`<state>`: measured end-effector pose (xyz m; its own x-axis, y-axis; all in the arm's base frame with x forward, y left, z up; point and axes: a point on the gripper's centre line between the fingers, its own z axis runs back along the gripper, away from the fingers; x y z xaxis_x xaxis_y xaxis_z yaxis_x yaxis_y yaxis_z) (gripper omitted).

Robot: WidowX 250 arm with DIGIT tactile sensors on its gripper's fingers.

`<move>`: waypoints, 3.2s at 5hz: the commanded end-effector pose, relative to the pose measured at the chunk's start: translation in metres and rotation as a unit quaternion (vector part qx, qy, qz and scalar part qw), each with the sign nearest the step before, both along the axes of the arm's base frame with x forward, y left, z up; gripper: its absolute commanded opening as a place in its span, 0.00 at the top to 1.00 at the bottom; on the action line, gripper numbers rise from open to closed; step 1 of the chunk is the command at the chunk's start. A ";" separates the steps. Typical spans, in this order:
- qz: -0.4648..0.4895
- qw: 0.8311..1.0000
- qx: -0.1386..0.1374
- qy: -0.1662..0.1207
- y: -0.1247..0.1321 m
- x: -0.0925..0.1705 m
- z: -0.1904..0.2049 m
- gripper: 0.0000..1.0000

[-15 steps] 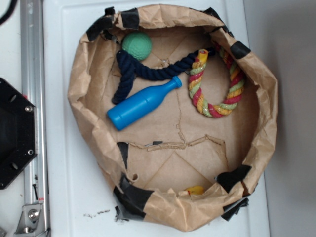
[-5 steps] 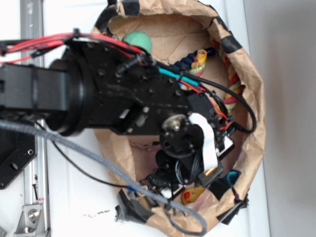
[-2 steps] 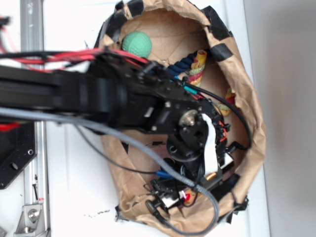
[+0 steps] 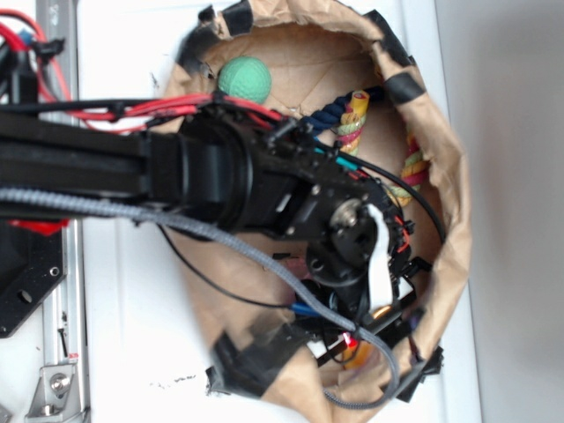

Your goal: Grab the yellow duck.

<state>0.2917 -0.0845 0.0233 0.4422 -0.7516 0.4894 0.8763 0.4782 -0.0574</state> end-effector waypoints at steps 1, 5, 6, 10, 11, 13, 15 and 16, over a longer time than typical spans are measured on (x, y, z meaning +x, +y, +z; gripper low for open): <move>0.162 0.984 0.059 -0.044 0.057 -0.003 0.082 1.00; 0.183 0.981 0.000 -0.062 0.073 -0.002 0.096 0.00; 0.111 0.991 0.036 -0.067 0.043 0.001 0.066 0.00; -0.020 0.998 -0.049 -0.046 -0.030 -0.001 0.042 0.00; -0.058 0.997 -0.047 -0.030 -0.041 -0.010 0.016 0.00; -0.043 0.998 -0.023 -0.049 -0.041 -0.019 0.023 1.00; 0.091 0.992 -0.001 -0.084 0.017 -0.011 0.066 1.00; 0.167 0.982 0.016 -0.090 0.053 -0.011 0.091 1.00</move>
